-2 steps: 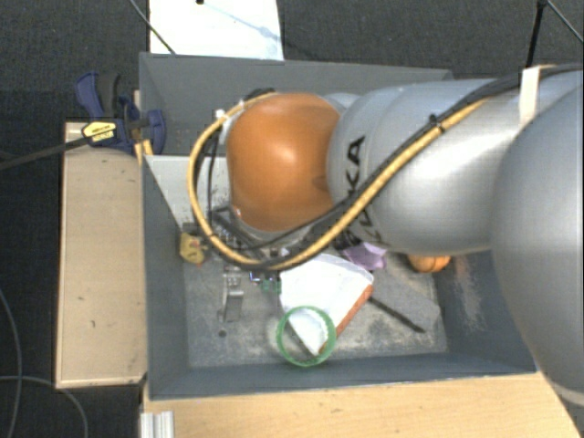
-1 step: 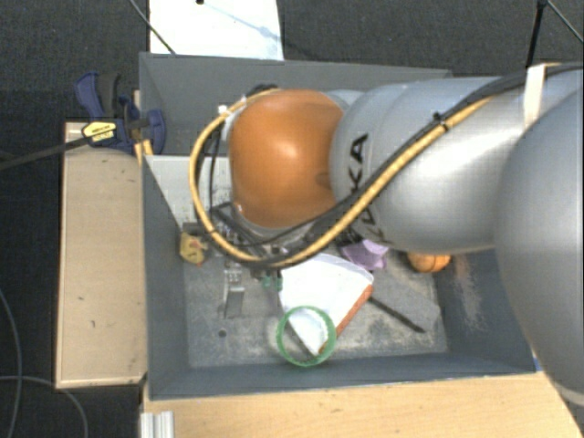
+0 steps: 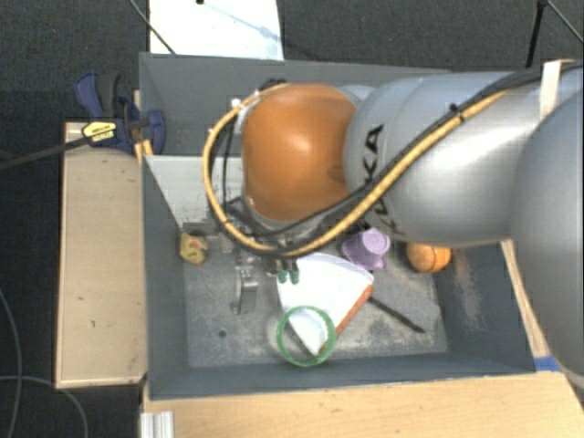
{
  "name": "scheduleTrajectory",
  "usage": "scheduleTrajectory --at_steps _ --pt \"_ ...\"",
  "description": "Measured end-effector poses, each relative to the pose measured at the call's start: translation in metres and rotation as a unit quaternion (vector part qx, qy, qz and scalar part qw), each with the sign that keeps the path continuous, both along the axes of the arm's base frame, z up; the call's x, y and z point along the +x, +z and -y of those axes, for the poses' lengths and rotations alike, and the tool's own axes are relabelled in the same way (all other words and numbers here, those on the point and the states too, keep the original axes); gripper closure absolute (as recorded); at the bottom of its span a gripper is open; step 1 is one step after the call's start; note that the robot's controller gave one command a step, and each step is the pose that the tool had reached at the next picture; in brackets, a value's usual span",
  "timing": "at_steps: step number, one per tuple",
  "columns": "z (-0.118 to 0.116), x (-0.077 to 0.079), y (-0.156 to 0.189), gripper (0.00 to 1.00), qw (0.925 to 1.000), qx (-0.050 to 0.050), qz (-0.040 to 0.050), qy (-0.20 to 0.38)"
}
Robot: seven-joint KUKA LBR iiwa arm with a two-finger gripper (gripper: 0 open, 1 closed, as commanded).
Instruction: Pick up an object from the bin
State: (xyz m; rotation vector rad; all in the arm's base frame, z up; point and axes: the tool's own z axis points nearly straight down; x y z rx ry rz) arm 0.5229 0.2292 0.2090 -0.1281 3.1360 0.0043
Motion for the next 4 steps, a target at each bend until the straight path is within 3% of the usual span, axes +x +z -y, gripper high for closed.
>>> scheduleTrajectory --at_steps 1,2,3,4 --pt "0.014 -0.003 -0.032 0.00 0.9977 -0.001 0.0005 0.068" --pt "0.053 -0.015 -0.031 0.00 0.9960 -0.001 -0.0011 0.089" --pt "0.101 -0.007 -0.057 0.00 0.9930 -0.001 0.0003 0.118" --pt "0.117 0.012 -0.067 0.00 0.9849 -0.001 0.0006 0.173"
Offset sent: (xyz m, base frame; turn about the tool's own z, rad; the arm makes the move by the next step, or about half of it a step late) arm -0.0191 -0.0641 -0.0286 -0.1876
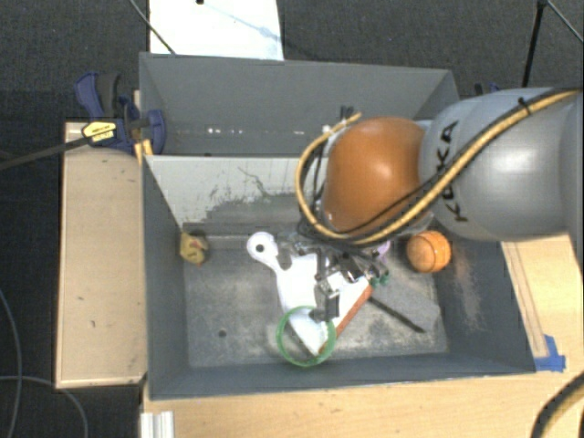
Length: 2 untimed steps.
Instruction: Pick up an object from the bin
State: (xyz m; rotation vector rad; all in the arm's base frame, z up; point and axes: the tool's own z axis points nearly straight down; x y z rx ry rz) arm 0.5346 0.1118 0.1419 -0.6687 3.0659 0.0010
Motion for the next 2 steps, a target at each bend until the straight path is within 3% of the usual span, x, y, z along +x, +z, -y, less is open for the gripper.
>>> scheduleTrajectory --at_steps 1,2 --pt "0.007 -0.005 -0.025 0.00 0.9960 0.000 0.0000 0.090" --pt "0.004 -0.030 -0.055 1.00 0.9749 0.000 -0.0005 0.223"
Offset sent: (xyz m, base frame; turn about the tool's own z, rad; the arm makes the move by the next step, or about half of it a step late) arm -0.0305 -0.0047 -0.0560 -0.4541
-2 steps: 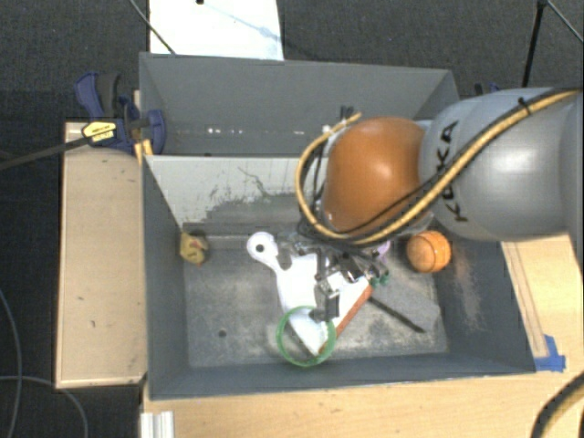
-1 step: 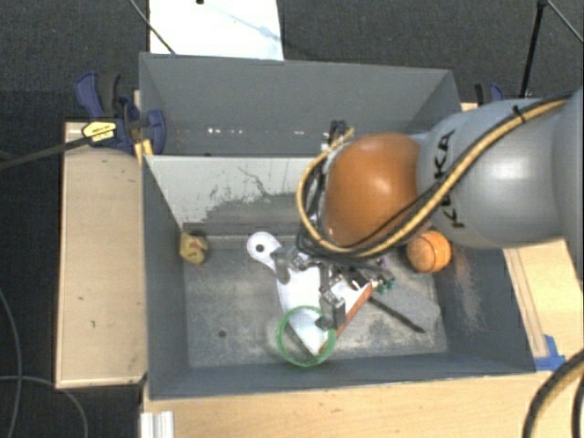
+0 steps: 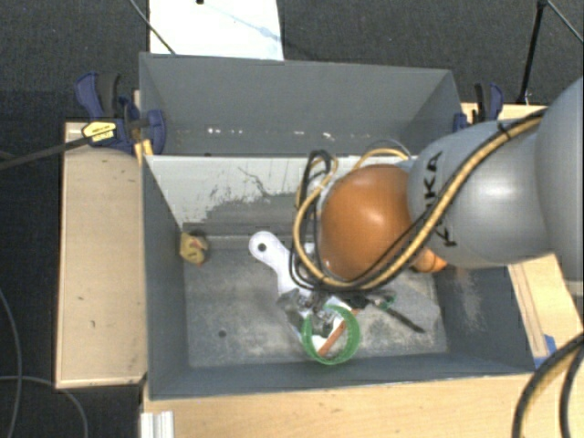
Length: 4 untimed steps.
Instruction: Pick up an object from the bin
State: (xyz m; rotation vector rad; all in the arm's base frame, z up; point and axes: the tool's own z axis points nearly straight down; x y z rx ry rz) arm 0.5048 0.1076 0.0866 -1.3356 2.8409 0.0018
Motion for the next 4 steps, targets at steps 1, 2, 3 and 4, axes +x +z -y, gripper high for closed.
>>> scheduleTrajectory --at_steps 1,2,3,4 --pt "0.000 0.000 0.000 1.00 1.0000 0.000 -0.0002 -0.001" --pt "0.002 0.002 0.040 1.00 1.0000 0.000 -0.0026 0.009" --pt "-0.004 0.008 0.067 1.00 0.9998 0.000 0.0028 0.019" --pt "0.016 0.012 0.149 1.00 0.9999 0.000 0.0001 0.011"
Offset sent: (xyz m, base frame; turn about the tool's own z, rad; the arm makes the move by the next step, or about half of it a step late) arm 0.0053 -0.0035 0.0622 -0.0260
